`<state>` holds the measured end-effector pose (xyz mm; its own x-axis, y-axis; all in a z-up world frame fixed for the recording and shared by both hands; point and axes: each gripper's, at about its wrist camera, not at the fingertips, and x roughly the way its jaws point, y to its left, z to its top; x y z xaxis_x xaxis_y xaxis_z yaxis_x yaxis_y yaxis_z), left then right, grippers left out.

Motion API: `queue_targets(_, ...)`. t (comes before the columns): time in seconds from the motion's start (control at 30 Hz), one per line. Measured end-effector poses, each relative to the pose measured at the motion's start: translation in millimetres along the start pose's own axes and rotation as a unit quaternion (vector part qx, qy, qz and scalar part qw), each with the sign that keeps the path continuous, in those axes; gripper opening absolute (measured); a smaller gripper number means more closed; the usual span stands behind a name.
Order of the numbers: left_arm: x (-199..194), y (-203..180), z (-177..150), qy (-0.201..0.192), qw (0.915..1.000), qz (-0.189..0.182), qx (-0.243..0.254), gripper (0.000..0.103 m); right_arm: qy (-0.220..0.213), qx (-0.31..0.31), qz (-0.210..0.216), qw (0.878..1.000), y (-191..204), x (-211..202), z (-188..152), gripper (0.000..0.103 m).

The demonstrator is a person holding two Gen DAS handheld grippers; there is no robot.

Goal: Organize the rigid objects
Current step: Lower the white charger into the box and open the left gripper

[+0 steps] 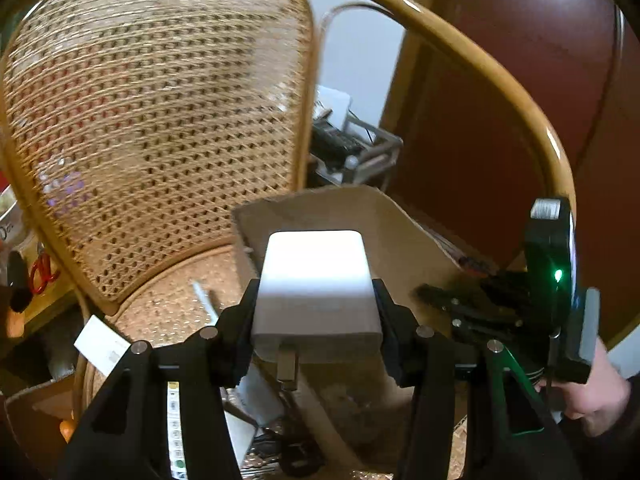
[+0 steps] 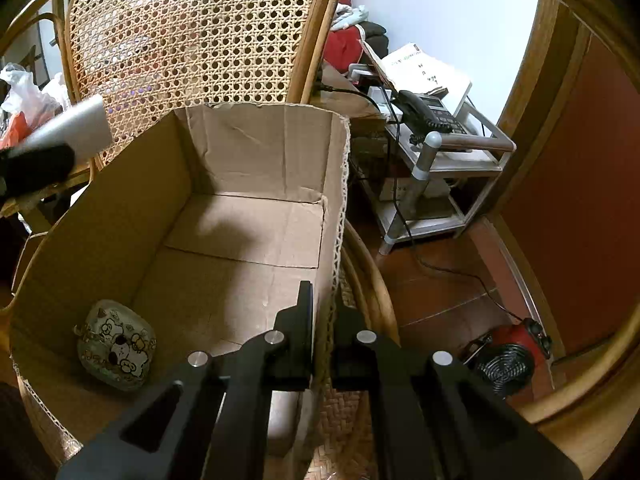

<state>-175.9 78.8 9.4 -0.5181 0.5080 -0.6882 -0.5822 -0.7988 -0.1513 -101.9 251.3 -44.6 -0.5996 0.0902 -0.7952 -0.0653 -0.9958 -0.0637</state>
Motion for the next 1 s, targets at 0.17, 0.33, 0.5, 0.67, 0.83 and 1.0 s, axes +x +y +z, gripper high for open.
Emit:
queue_targets(0.17,15.4,-24.8,-4.3,0.019,0.9994,-0.005,0.029,0.050,0.000,0.000,0.000,1.000,-0.2,0.0,-0.2,0.007)
queue_targets(0.33,35.1,-32.9,-12.0,0.042,0.9982,0.010,0.042,0.050,0.000,0.000,0.000,1.000,-0.6,0.1,-0.4,0.007)
queue_targets(0.5,46.4,-42.2,-15.5,0.047,0.9968,0.020,0.062,0.046,0.002,-0.001,-0.001,1.000,-0.7,0.5,-0.7,0.007)
queue_targets(0.67,53.0,-44.0,-15.0,0.052,0.9967,0.022,0.058,0.045,0.008,0.005,0.006,1.000,-2.7,4.0,-3.1,0.007)
queue_targets(0.83,54.7,-41.6,-15.1,0.051,0.9967,0.020,0.060,0.045,0.009,0.003,0.004,1.000,-2.3,4.1,-3.7,0.007)
queue_targets(1.0,47.6,-39.2,-15.1,0.044,0.9971,0.019,0.060,0.046,0.009,0.003,0.004,1.000,-1.1,5.2,-3.9,0.007)
